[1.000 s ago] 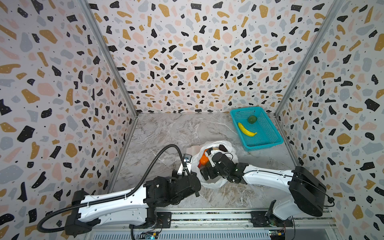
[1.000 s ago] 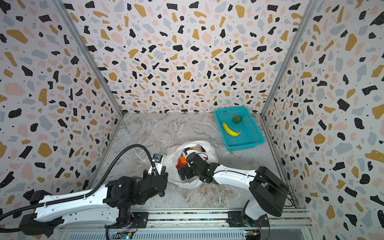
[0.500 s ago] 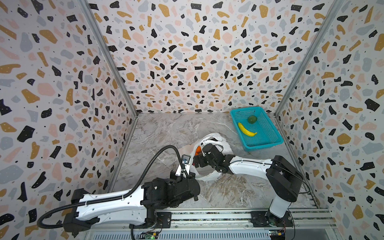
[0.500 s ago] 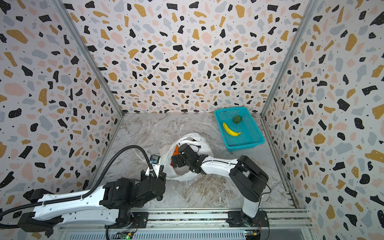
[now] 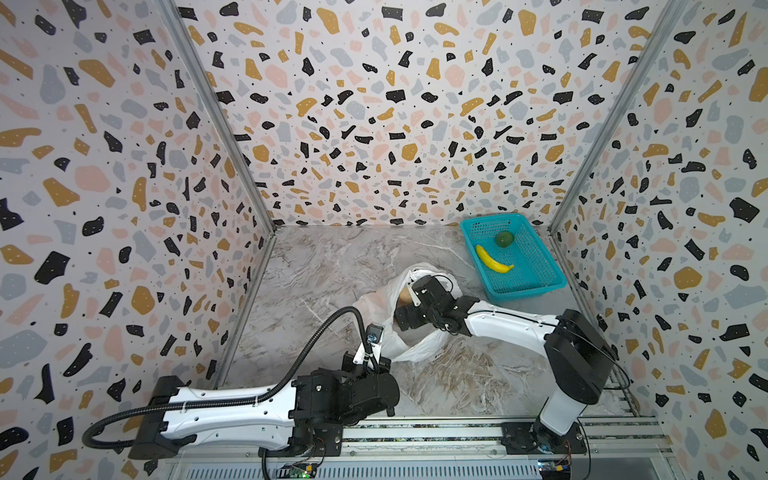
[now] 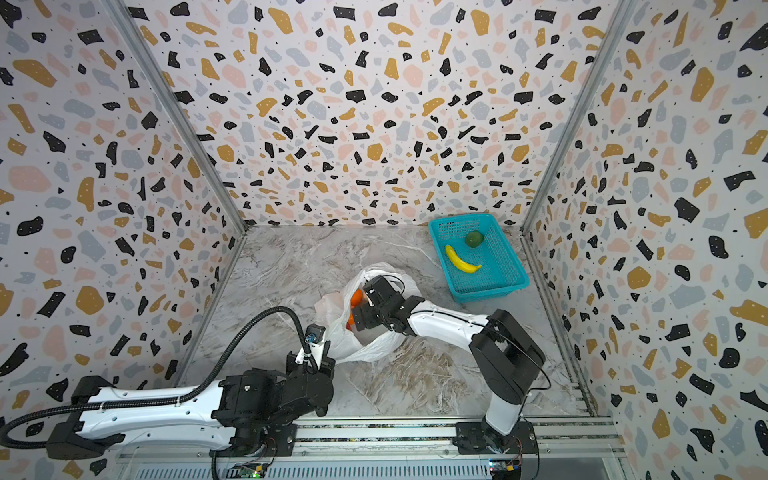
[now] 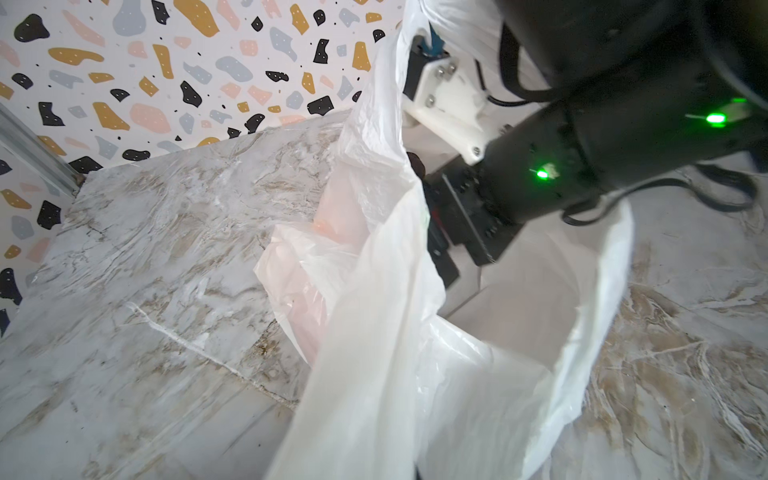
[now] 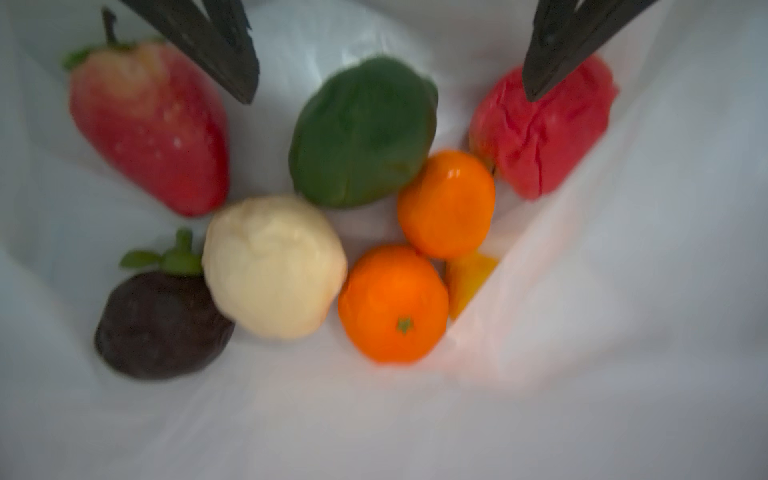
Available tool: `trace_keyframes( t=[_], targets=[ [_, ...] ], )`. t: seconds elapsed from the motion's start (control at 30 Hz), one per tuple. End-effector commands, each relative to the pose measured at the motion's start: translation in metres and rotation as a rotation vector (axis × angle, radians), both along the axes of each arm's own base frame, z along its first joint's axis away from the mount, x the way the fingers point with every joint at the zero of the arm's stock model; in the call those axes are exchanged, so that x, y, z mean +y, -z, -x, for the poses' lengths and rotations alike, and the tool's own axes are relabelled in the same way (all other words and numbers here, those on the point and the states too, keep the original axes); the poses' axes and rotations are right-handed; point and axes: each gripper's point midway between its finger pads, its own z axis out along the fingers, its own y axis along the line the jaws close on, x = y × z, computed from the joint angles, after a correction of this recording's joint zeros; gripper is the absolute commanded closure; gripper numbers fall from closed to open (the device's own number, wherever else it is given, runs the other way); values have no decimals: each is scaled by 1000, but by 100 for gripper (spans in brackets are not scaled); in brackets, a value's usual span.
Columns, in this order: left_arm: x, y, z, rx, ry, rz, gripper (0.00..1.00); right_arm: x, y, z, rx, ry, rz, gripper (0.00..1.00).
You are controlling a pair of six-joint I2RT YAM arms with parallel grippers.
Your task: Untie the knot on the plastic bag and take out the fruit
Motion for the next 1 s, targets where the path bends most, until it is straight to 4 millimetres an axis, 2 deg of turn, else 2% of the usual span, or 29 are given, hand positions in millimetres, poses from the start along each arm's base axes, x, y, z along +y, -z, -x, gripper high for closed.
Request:
trace_keyframes(
  t=[0.0,0.2,0.37,0.47,0.53,0.63,0.8,0.97],
  targets=[
    [4,-9,-7,-69,-63,-15,100,-29,31,42,97,-9,84,0],
    [7,-26,-21,-81,-127,-77,100,-53,53,65,95,76,150,0],
    [21,-37,-33,-88,-173,-75,100,-72,73,85,118,117,210,0],
    [26,-38,-34,-79,-178,-100,100,-74,84,98,143,113,223,0],
    [26,-29,-31,-45,-162,-104,100,-70,86,100,141,97,225,0],
    [21,-13,-24,17,-120,-92,100,-55,77,96,127,57,212,0],
    [15,-4,-17,50,-61,-104,100,-24,42,83,126,-5,138,0],
    [20,2,-7,97,-48,-119,100,-18,29,76,217,2,4,0]
  ],
)
